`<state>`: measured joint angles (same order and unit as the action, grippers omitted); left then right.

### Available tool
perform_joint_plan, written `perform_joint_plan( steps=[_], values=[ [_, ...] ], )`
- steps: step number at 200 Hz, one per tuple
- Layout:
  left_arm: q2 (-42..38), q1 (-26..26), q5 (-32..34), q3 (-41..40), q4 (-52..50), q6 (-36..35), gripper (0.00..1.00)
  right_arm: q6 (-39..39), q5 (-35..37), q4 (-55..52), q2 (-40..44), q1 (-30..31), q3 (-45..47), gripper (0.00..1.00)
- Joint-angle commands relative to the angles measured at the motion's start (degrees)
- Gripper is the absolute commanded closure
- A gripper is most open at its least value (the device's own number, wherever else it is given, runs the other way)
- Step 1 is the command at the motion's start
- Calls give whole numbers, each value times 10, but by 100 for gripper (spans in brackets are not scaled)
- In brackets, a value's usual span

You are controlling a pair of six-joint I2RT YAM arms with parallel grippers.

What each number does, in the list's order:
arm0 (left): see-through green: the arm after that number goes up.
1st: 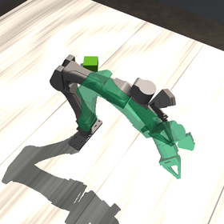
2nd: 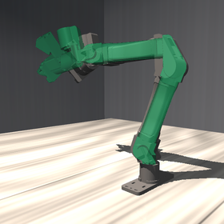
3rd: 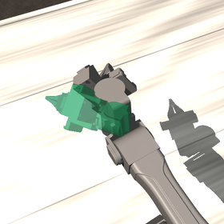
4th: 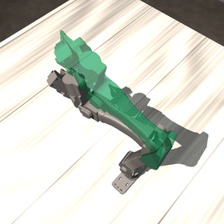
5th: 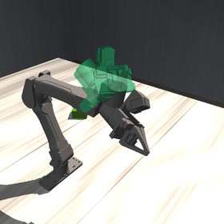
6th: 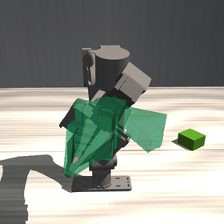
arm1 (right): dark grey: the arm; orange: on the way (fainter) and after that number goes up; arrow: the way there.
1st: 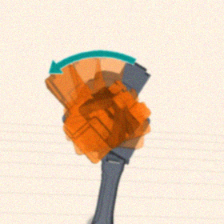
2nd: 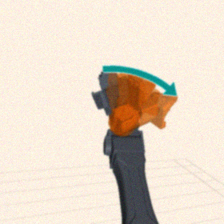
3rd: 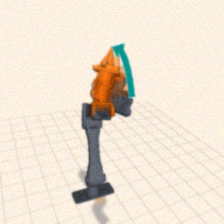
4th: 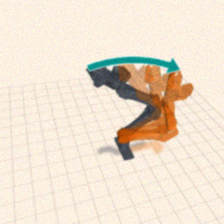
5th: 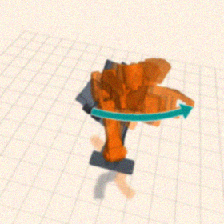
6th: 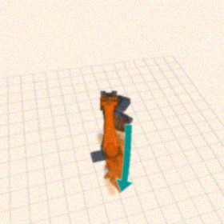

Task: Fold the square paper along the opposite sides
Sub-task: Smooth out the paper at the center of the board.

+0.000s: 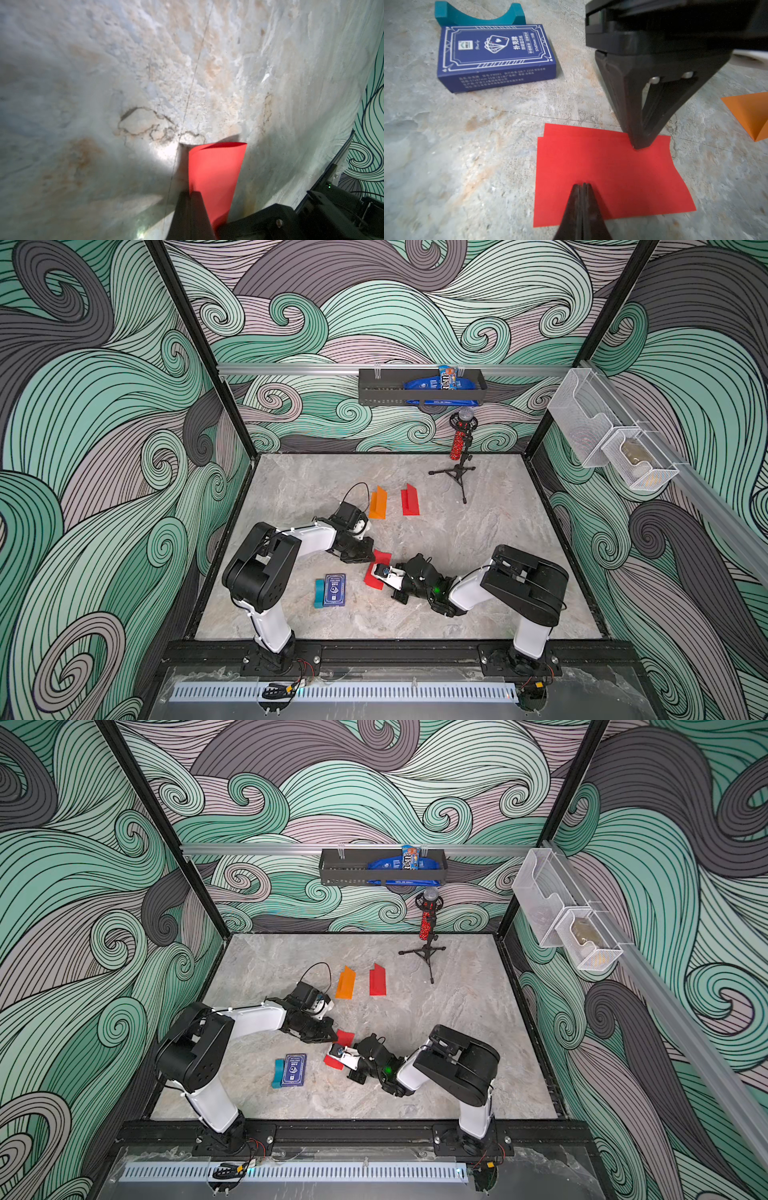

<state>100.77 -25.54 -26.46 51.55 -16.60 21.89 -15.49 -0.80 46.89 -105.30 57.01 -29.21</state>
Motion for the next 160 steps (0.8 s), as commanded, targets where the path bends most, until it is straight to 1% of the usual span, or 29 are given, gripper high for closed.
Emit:
perform_joint_plan(
  steps=[1, 78, 160],
  values=[
    [30, 14, 87, -18, -59, -4, 100, 16, -7, -66, -18, 20, 23, 95],
    [34, 15, 89, -15, -62, -3, 100, 47, 9, -57, -2, 40, 68, 96],
    [29, 17, 88, -16, -63, -5, 100, 57, 43, -71, 7, 77, 80, 96]
  ],
)
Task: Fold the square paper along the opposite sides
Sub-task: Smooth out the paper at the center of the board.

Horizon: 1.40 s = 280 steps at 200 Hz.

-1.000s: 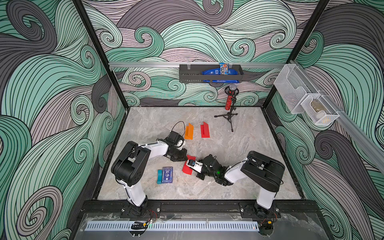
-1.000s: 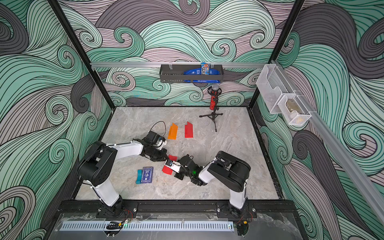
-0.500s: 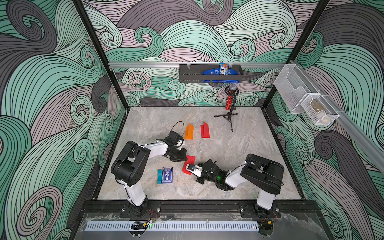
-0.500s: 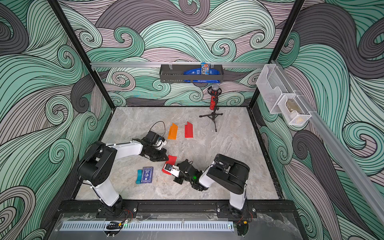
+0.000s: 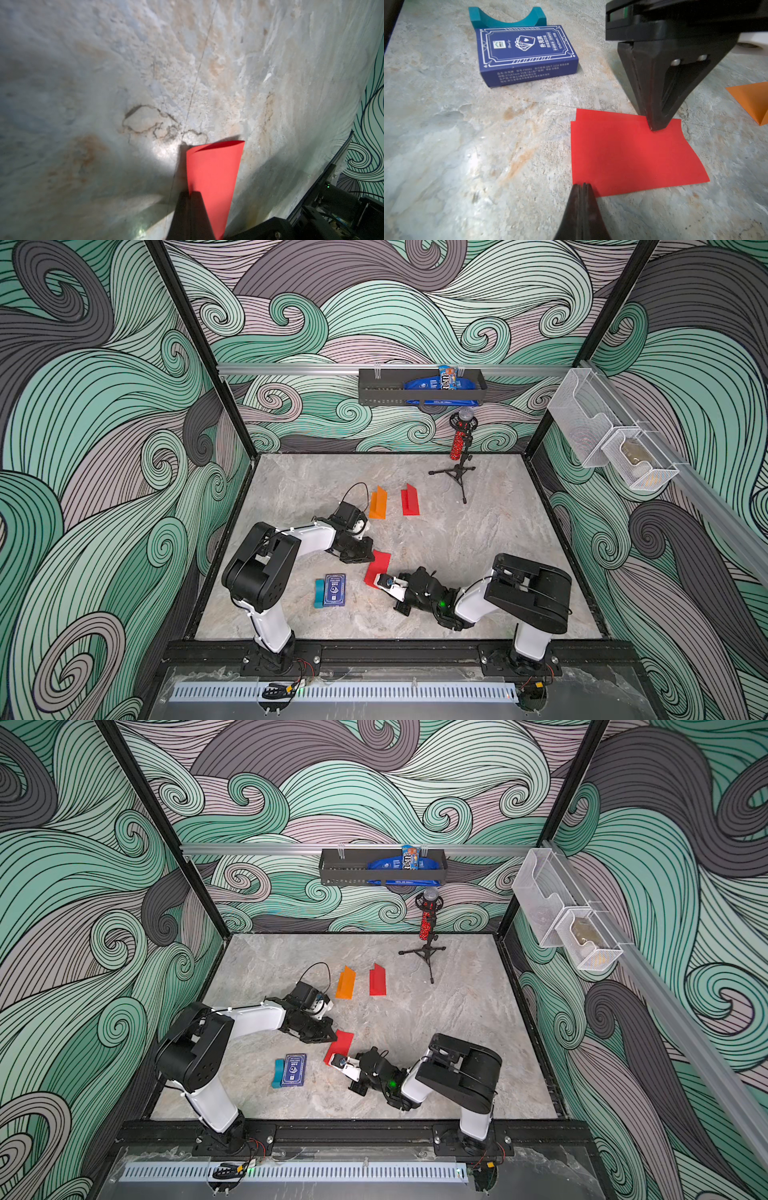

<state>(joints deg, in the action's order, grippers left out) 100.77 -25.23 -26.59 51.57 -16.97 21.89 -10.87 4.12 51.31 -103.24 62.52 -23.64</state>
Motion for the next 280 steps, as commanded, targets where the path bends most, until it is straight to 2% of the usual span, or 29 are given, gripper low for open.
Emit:
perform_joint_plan(
  steps=[1, 24, 43, 74, 97, 137, 160, 218, 280],
  values=[
    [29, 13, 89, -16, -59, -4, 100, 11, -6, -116, -14, 22, 24, 96],
    [28, 13, 91, -17, -62, -7, 100, 14, -8, -129, 6, 29, 24, 95],
    [17, 13, 90, -27, -71, -6, 100, 18, -18, -101, 73, 25, 40, 94],
    [-11, 5, 82, -37, -91, 11, 100, 35, -52, -13, 143, -41, 44, 91],
    [-27, 5, 62, -50, -85, 30, 100, 11, -46, 17, 107, -74, 3, 86],
    [-28, 0, 54, -69, -67, 42, 100, -30, -50, 10, -1, -101, -88, 91],
    [-24, 0, 51, -73, -61, 43, 100, -25, -61, 7, -49, -108, -118, 92],
    [-18, -2, 49, -74, -56, 39, 100, -42, -34, 30, -118, -119, -102, 93],
    [-19, -2, 51, -73, -55, 38, 100, -36, -12, 30, -117, -147, -70, 94]
  ],
)
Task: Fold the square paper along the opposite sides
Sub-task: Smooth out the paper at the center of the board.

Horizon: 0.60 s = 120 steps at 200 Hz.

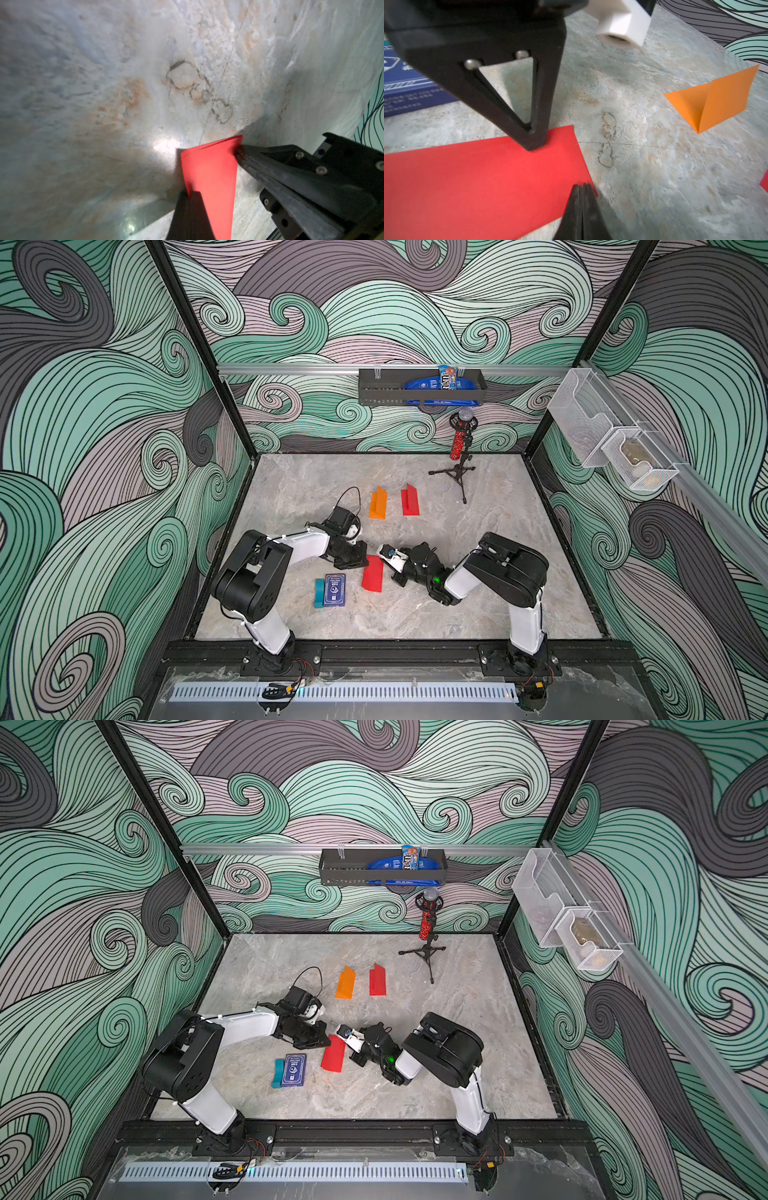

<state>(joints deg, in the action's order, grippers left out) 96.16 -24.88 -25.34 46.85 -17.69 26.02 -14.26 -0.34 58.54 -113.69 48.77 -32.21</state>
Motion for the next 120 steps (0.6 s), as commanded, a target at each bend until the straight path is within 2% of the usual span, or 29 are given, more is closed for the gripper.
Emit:
perform_joint_plan(
  steps=[1, 54, 79, 120],
  values=[
    [28, -5, 39, -25, -48, -4, 100, -2, 33, -43, -12, -10, 15, 94],
    [27, -5, 40, -25, -50, -5, 100, 10, 57, -67, -16, -16, 12, 94],
    [27, -5, 40, -24, -49, -5, 100, 9, 58, -91, 15, -20, 11, 94],
    [26, -5, 41, -25, -46, -4, 100, 27, -25, -51, 113, -14, 12, 92]
  ],
)
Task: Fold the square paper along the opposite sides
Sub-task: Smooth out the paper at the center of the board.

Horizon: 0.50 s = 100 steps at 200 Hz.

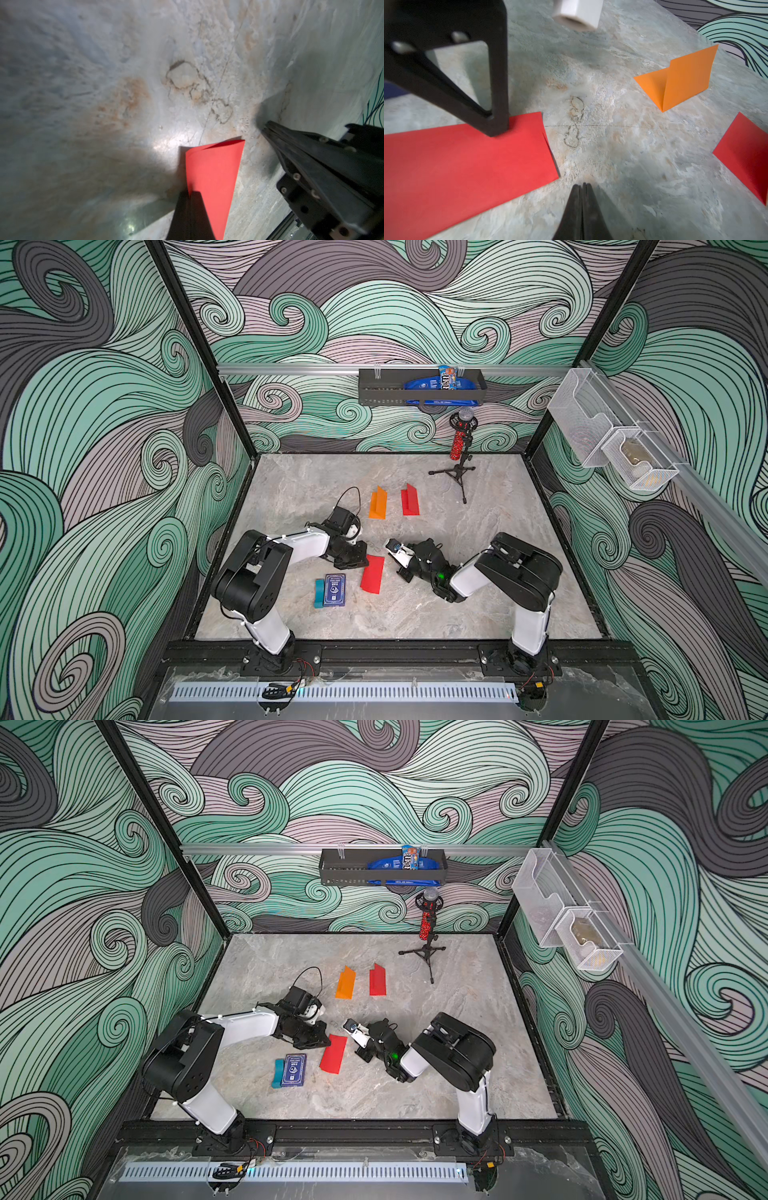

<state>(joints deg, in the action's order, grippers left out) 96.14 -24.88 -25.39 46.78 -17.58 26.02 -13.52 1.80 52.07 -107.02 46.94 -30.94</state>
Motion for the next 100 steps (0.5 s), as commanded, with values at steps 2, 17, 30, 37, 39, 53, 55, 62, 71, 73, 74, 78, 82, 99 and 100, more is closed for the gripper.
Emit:
perform_joint_plan(
  steps=[2, 17, 30, 37, 39, 53, 55, 62, 71, 73, 74, 78, 82, 99, 100],
  values=[
    [27, -5, 41, -24, -47, -4, 100, 20, -47, 17, 48, 6, -2, 92],
    [25, -5, 42, -22, -47, -4, 100, 13, -56, 37, 37, 23, -13, 91],
    [23, -5, 43, -24, -47, -3, 100, 7, -60, 49, 12, 37, -27, 91],
    [22, -5, 43, -24, -47, -3, 100, 3, -62, 50, -2, 44, -36, 91],
    [21, -5, 43, -24, -47, -3, 100, 1, -62, 50, -7, 46, -38, 91],
    [19, -5, 45, -24, -47, -2, 100, 2, -63, 47, -33, 55, -52, 92],
    [19, -5, 45, -24, -47, -2, 100, 2, -62, 47, -36, 56, -53, 92],
    [20, -5, 45, -24, -47, -2, 100, 4, -62, 47, -45, 57, -56, 92],
    [19, -5, 45, -23, -47, -2, 100, 4, -61, 46, -56, 57, -57, 92],
    [19, -5, 45, -23, -47, -2, 100, 4, -60, 45, -58, 57, -56, 92],
    [19, -5, 45, -24, -47, -2, 100, 4, -59, 44, -58, 57, -56, 92],
    [19, -5, 46, -23, -47, -2, 100, 4, -55, 44, -62, 57, -56, 92],
    [19, -5, 46, -24, -47, -2, 100, 4, -50, 43, -66, 57, -54, 92],
    [18, -5, 47, -23, -47, -2, 100, 3, -37, 42, -80, 54, -46, 93],
    [18, -5, 47, -23, -47, -2, 100, 3, -37, 42, -81, 54, -46, 93]
  ],
)
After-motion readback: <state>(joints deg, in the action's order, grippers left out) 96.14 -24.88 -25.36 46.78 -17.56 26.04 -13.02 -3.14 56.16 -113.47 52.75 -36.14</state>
